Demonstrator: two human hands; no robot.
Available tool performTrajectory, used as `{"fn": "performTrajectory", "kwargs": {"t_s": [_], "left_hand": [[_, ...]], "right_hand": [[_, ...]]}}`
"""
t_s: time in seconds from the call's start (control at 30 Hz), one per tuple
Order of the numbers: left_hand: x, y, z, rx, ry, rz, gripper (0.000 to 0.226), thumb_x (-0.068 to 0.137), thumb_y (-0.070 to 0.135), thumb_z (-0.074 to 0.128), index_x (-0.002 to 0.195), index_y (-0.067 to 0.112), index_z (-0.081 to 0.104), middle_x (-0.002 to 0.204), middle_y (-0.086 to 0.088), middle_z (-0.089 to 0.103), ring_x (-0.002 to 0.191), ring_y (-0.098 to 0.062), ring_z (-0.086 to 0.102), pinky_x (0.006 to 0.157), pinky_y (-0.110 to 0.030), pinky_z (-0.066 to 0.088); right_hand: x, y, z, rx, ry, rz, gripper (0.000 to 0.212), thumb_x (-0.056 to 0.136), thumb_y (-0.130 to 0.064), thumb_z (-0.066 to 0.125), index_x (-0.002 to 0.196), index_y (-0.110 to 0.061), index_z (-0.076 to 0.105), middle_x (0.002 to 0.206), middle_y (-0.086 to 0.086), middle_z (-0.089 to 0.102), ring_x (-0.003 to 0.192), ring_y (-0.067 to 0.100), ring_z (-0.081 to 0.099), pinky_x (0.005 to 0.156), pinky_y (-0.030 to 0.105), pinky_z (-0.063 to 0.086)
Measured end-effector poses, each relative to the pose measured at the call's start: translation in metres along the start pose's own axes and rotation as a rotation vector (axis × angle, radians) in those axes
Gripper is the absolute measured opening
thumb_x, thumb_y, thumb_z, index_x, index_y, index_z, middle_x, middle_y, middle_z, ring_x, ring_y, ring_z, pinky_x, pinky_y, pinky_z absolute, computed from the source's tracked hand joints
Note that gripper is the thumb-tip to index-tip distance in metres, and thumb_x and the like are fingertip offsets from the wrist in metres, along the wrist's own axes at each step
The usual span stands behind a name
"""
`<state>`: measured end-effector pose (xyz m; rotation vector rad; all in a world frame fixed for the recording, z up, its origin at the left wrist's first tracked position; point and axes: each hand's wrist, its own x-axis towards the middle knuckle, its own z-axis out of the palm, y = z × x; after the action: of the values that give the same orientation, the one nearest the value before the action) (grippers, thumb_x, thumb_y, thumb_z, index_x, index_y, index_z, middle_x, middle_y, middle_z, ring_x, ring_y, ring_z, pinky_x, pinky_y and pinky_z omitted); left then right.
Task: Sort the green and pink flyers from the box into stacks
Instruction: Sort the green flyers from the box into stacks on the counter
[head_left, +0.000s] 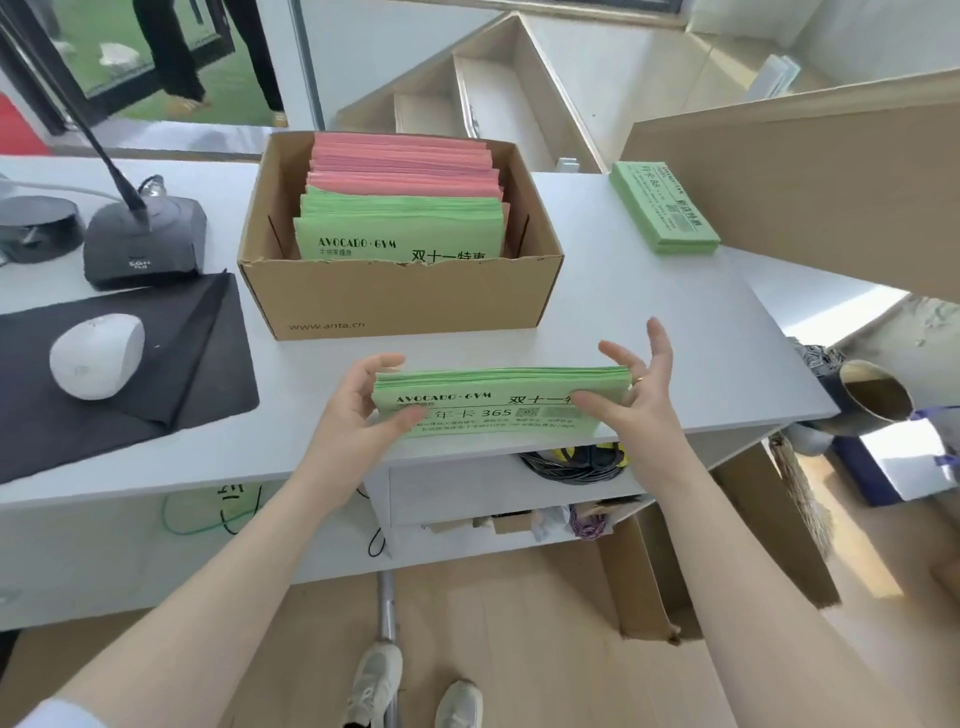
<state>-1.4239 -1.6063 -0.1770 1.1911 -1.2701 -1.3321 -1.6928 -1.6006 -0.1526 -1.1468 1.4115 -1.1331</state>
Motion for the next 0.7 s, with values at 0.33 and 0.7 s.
{"fn": "performTrajectory", "kwargs": {"t_s": [0.33,0.7], "left_hand": [[0.01,0.01,0.01,-0.03,-0.074,0.018,0.027,0.088,-0.002,0.055,0.096,0.022,0.046,0.091,0.003,0.065,0.081,0.0,0.064,0.073,-0.014,0.049],[0.046,-0.002,0.015,0.133,-0.178,-0.037,0.029,0.091,0.005,0.055,0.115,0.021,0.049,0.103,0.019,0.062,0.086,0.018,0.058,0.073,-0.001,0.042]], "right_hand": [[-0.003,0.011,0.025,0.021,0.085,-0.004,0.034,0.086,0.002,0.059,0.12,-0.003,0.053,0.109,0.001,0.07,0.101,0.014,0.066,0.087,0.027,0.053],[0.0,0.021,0.019,-0.008,0.188,-0.009,0.034,0.091,-0.002,0.052,0.125,-0.007,0.05,0.115,-0.004,0.066,0.103,0.009,0.065,0.089,0.022,0.052]]}}
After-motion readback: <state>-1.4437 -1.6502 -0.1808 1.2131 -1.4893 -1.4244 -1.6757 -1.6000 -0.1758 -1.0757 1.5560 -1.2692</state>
